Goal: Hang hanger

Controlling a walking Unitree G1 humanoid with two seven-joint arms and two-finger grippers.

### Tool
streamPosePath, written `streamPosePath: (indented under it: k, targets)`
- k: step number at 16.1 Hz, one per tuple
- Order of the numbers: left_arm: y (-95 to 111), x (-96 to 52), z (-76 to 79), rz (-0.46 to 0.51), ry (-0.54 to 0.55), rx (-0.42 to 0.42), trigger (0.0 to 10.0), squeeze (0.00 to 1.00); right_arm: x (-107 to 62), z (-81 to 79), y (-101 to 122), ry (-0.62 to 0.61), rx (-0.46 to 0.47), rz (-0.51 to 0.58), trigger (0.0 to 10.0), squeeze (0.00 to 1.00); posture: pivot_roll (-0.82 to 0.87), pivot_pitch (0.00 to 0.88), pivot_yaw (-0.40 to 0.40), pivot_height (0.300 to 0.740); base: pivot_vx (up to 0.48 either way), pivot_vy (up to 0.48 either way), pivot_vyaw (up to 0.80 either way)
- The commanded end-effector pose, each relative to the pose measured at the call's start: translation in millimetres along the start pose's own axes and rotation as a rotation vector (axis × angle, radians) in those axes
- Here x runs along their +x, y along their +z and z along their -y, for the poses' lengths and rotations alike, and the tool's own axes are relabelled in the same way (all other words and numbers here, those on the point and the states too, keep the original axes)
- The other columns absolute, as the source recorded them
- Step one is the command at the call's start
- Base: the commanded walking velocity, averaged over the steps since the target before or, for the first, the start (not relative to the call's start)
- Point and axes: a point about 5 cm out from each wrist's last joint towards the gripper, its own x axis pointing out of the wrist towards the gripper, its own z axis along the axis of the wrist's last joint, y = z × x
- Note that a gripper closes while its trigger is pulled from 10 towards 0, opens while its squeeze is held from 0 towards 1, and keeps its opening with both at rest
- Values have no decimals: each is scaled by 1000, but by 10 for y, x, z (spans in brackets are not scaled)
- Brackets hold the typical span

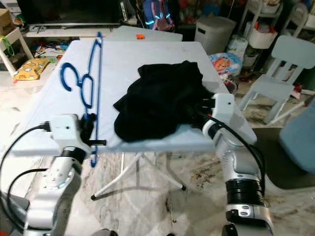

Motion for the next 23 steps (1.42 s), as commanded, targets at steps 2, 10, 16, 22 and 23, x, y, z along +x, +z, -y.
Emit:
streamPosePath:
  k: [2,10,16,22,23]
  targets:
    - [23,14,50,10,-16,3,10000,0,4,6,100,1,-14,25,10000,0,-36,0,-25,740,-339,0,0]
    - [21,18,65,11,-21,3,10000,0,13,-19,85,7,-102,23,10000,0,-36,0,-24,740,-333,0,0]
    - [6,23,55,6,-26,-2,10000,0,17,-87,97,65,-186,73,10000,0,-44,0,-21,740,0,0,0]
    - [-378,-67,71,-281,-240,66,10000,0,-62,-90,117,295,-469,30,10000,0,-45,0,-27,740,0,0,0]
    - [-481,-111,31,-343,-283,112,10000,0,-80,-59,123,333,-559,15,10000,0,-49,0,-28,740,0,0,0]
